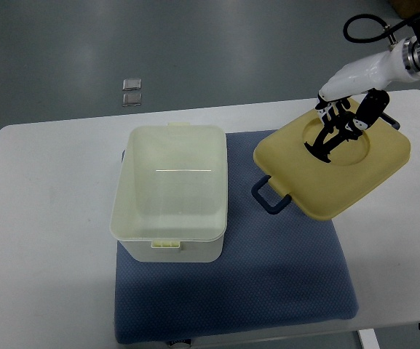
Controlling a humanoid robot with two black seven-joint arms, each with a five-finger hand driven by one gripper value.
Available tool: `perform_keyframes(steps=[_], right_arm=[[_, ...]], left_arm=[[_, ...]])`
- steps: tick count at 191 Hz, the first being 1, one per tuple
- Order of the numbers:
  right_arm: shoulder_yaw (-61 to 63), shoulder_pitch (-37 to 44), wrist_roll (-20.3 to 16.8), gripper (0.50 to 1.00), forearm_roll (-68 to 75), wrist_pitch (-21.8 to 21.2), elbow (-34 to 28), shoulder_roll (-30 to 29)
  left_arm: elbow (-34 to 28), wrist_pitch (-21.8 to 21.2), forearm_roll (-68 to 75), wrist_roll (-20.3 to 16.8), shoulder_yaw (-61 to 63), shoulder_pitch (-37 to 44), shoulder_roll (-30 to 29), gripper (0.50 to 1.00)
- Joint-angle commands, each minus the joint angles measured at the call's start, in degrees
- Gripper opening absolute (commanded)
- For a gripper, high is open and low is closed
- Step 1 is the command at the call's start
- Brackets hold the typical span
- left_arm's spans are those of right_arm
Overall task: Open white storage box with right hand
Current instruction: 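Carry the lid beside the box and lower it onto the mat, then open the right hand, release the handle, and raise the hand away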
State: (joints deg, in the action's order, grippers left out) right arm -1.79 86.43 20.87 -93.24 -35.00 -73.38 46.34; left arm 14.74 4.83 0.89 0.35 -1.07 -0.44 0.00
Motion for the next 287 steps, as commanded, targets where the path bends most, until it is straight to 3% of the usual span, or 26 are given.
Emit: perform_keyframes(steps=[1,145,239,240,241,242,243,244,245,246,248,260,265,287], right_arm=[[0.0,-1.5,0.0,0.5,-0.4,0.0,0.0,-0.2],[1.0,-9.7,-0.2,0.5,0.1,0.0,0.9,-7.1],[1.1,-11.2,-0.3,0.5,0.5,4.2,6.5,-15.7],[1.1,-11.4,-0.4,0.555,0.6,4.3,6.6,-15.7],[1.1,-11.4,-0.4,0.556,0.6,4.3,6.6,-15.7],[1.2,-11.5,-0.4,0.635,0.7,4.4,6.7,-15.7],[1.2,-11.5,-0.4,0.635,0.7,4.4,6.7,-15.7],[1.2,-11.6,-0.4,0.714,0.7,4.4,6.7,-15.7],[1.2,-11.6,-0.4,0.715,0.7,4.4,6.7,-15.7],[1.2,-11.7,-0.4,0.77,0.7,4.5,6.8,-15.7],[1.2,-11.8,-0.4,0.799,0.8,4.6,6.8,-15.6],[1.2,-12.0,-0.4,0.846,0.8,4.7,7.1,-15.5],[1.2,-12.0,-0.4,0.913,0.8,4.7,7.2,-15.4],[1.6,-11.8,-0.4,0.924,0.8,4.6,7.6,-14.8]], left_arm=[[0.0,0.0,0.0,0.0,0.0,0.0,0.0,1.0],[0.0,0.0,0.0,0.0,0.0,0.0,0.0,1.0],[-0.4,0.0,0.0,0.0,-0.2,0.0,0.0,1.0],[-0.4,0.0,0.0,0.0,-0.2,0.0,0.0,1.0],[-0.4,0.0,0.0,0.0,-0.2,0.0,0.0,1.0],[-0.4,0.0,0.0,0.0,-0.2,0.0,0.0,1.0],[-0.4,0.0,0.0,0.0,-0.2,0.0,0.0,1.0],[-0.4,0.0,0.0,0.0,-0.2,0.0,0.0,1.0],[-0.4,0.0,0.0,0.0,-0.2,0.0,0.0,1.0],[-0.4,0.0,0.0,0.0,-0.2,0.0,0.0,1.0],[-0.4,0.0,0.0,0.0,-0.2,0.0,0.0,1.0],[-0.4,0.0,0.0,0.0,-0.2,0.0,0.0,1.0],[-0.3,0.0,0.0,0.0,-0.2,0.0,0.0,1.0],[-0.1,0.0,0.0,0.0,-0.1,0.0,0.0,1.0]])
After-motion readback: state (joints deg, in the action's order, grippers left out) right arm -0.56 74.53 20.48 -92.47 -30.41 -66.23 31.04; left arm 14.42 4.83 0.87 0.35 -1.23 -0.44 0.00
